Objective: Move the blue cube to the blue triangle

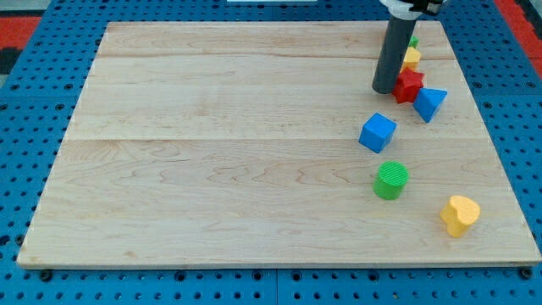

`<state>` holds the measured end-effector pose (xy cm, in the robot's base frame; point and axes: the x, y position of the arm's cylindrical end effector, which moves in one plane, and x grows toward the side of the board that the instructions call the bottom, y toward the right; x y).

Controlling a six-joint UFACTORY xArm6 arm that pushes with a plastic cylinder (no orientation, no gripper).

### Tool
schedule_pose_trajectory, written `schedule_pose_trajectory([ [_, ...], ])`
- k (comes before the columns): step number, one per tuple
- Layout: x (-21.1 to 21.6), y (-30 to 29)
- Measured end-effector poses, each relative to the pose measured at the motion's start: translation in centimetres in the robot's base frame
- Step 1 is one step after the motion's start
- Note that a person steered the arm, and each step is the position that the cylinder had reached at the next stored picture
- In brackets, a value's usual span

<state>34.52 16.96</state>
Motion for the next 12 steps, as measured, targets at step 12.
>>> schedule_pose_trajectory([
  [12, 9.4, 0.5],
])
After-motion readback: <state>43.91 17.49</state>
